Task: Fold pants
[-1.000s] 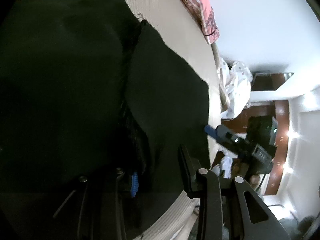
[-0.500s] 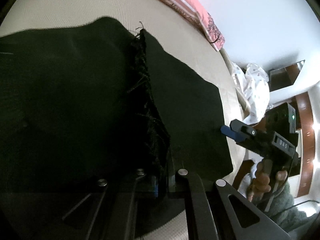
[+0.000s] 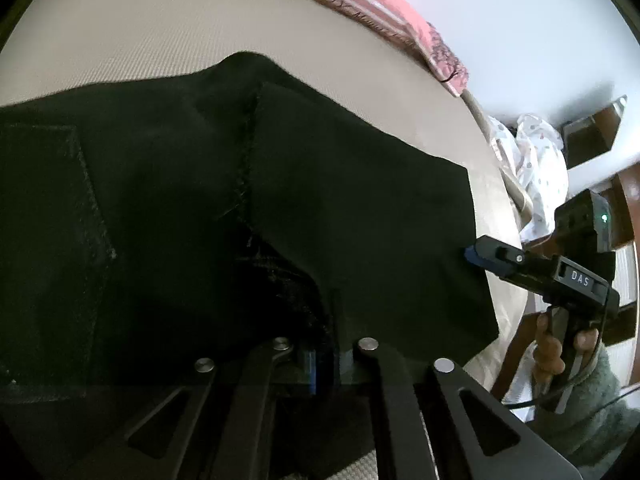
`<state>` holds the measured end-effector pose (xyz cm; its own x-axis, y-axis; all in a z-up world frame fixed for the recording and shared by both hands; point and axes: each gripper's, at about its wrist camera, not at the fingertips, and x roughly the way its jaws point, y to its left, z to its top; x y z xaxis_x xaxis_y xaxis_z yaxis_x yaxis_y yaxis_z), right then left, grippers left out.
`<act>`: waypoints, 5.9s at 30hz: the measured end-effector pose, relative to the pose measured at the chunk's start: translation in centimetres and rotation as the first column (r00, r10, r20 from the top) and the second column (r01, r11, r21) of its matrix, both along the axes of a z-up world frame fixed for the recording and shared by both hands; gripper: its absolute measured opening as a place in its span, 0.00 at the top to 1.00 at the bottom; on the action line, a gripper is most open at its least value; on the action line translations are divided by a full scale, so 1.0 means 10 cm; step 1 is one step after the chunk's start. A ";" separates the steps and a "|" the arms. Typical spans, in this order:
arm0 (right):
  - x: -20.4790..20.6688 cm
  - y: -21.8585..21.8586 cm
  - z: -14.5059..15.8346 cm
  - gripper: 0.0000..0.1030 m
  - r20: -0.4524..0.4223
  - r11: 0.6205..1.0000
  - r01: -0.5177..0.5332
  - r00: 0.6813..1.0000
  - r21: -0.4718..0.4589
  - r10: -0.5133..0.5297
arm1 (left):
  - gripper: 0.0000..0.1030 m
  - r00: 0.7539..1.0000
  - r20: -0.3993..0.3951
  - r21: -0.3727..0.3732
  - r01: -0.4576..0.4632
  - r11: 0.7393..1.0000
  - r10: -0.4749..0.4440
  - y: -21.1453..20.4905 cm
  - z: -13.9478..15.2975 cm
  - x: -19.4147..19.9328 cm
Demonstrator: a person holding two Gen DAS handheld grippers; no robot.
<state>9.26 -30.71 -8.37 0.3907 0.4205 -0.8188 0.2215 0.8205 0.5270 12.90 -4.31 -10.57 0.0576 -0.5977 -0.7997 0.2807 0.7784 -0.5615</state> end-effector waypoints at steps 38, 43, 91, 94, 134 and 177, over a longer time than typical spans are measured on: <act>0.26 0.19 0.07 0.50 0.035 0.899 -0.068 0.995 -0.432 0.092 | 0.38 0.948 0.296 0.345 0.007 0.939 -0.116 -0.36 0.12 -0.07; 0.08 0.32 0.07 0.50 0.023 0.874 -0.089 0.993 -0.478 0.113 | 0.37 0.932 0.336 0.372 0.000 0.928 -0.135 -0.33 0.13 -0.33; 0.23 1.86 0.25 0.41 0.008 0.916 -0.308 0.947 -0.256 0.321 | 0.37 0.806 -0.172 -0.160 -0.590 0.791 0.566 3.02 -0.01 -0.50; 0.25 1.88 0.25 0.41 0.008 0.920 -0.297 0.951 -0.257 0.309 | 0.37 0.817 -0.168 -0.198 -0.577 0.793 0.552 3.02 -0.07 -0.44; 0.11 0.84 0.46 0.41 0.112 0.986 -0.001 0.994 -0.168 0.020 | 0.74 0.953 0.199 -0.294 -0.164 0.942 0.228 1.24 1.24 -0.01; 0.54 -0.29 0.00 0.39 0.076 0.960 -0.178 0.983 0.217 0.166 | 0.26 0.936 0.307 0.196 -0.239 0.951 0.172 0.24 0.76 -0.11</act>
<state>14.63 -33.59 -8.33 0.3396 0.6538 -0.6762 0.0519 0.7048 0.7075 11.80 -1.89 -2.93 0.4034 -0.3529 -0.8442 0.2214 0.9329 -0.2842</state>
